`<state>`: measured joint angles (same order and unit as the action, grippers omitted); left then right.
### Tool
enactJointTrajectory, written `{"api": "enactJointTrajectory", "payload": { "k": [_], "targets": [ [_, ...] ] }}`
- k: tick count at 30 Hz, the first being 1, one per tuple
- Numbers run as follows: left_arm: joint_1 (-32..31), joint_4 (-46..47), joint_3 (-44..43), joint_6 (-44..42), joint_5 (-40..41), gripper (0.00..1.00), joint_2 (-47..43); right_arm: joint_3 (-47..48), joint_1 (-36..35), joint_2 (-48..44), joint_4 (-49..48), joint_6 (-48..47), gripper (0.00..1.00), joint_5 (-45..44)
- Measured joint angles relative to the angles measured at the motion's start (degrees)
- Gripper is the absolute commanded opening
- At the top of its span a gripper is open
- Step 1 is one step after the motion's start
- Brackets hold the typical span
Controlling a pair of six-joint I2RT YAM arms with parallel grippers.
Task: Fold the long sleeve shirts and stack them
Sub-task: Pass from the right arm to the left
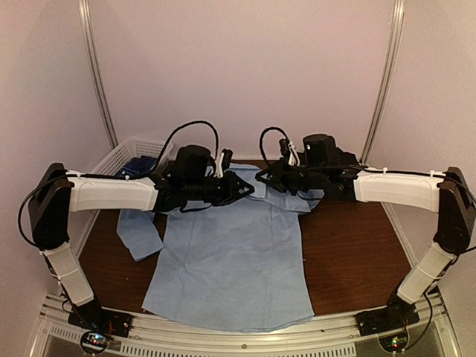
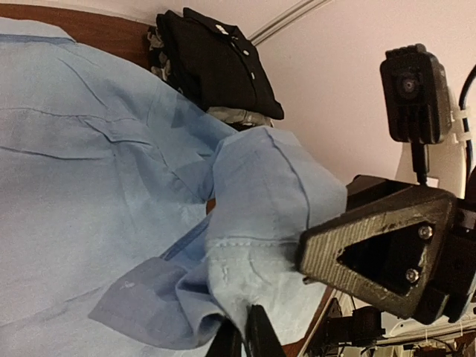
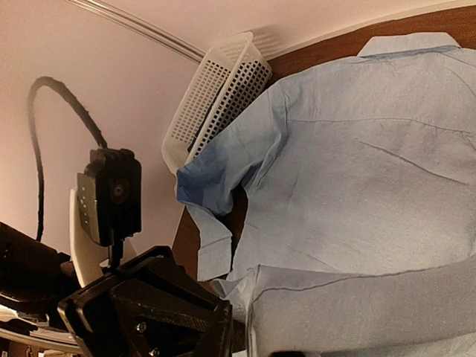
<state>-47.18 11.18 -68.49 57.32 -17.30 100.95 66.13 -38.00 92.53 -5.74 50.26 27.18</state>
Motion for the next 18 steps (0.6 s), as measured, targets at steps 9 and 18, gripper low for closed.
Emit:
{"api": "enactJointTrajectory", "payload": {
  "k": [9, 18],
  "targets": [
    [0.0, -6.3, -4.4, -5.7, 4.3, 0.0, -1.4, 0.5, -0.1, -2.5, 8.9, -9.1, 0.7, -7.6],
    [0.7, -13.4, -4.4, -6.9, 14.6, 0.0, -10.8, -3.2, 1.8, -14.3, 15.5, -15.9, 0.73, -21.9]
  ]
}}
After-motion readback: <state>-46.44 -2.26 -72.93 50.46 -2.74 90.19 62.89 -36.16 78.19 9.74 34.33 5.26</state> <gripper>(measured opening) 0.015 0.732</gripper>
